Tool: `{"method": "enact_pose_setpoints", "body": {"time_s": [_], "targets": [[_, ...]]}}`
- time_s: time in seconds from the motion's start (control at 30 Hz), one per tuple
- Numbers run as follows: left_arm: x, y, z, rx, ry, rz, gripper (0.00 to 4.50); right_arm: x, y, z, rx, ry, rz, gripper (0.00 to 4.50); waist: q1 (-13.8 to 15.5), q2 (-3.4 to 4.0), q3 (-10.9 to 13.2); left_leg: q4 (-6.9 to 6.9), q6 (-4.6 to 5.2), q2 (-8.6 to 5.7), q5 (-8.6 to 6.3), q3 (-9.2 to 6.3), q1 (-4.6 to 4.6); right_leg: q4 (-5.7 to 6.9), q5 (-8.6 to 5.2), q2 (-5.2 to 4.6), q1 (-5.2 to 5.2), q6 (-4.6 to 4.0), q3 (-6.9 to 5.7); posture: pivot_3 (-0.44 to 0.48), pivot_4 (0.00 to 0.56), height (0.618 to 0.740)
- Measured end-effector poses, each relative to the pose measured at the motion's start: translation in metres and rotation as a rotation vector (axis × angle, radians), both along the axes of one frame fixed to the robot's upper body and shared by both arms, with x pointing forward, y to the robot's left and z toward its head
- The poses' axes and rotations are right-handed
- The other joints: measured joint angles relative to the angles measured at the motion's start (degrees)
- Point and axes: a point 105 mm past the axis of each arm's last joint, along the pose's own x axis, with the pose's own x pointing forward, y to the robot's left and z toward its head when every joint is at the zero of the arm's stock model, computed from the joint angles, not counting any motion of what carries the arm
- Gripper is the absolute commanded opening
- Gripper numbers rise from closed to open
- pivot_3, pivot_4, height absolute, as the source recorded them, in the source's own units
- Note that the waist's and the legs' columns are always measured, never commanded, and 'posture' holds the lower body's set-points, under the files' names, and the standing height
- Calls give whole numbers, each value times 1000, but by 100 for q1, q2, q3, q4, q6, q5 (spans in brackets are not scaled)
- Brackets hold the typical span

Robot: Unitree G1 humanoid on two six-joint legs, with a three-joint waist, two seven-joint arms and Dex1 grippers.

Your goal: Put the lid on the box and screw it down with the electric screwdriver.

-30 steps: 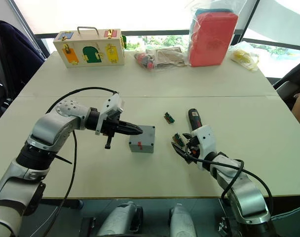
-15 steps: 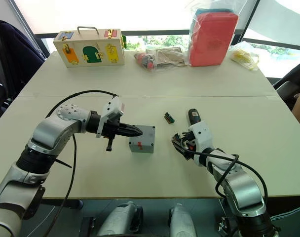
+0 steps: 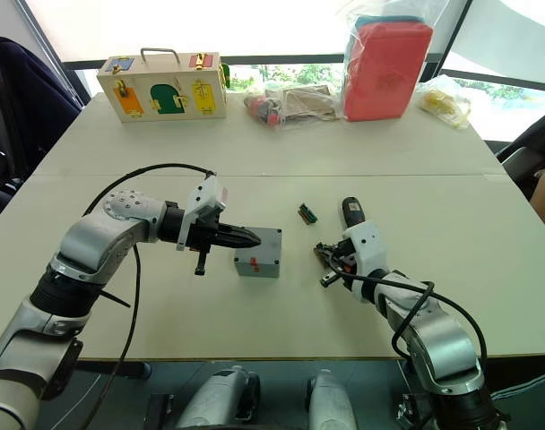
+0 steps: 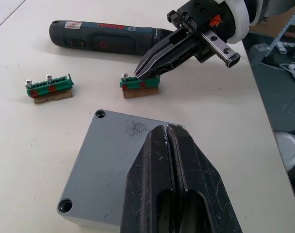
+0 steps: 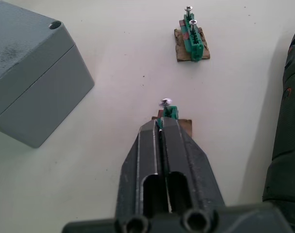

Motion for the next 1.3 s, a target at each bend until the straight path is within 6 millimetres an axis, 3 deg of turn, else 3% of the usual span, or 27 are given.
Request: {"method": "enact_pose_setpoints", "body": {"time_s": [0.37, 0.8, 1.03, 1.3], "targets": [[0, 0, 0, -1, -3, 0, 0, 1, -2, 3, 3, -19, -4, 67, 1, 0, 0, 0, 0, 0, 0, 0, 0, 0, 0, 0, 0, 0, 0, 0, 150, 740], [11, 10, -3, -6, 7, 52, 0, -1, 5, 28, 47, -96, 31, 67, 0, 0, 0, 0, 0, 0, 0, 0, 0, 0, 0, 0, -1, 0, -1, 0, 150, 740], [16, 31, -5, 33, 8, 121, 0, 6, 48, 59, 137, -195, 200, 67, -43, 2, 2, -7, 0, 2, 0, 0, 0, 2, 0, 4, -9, 0, 0, 0, 150, 740], [15, 48, -6, 34, 4, 213, 0, 15, 67, 49, 151, -175, 259, 67, -3, 2, 4, -2, 0, -2, 0, 0, 0, 1, 1, -1, -28, 0, 0, 0, 150, 740]]}}
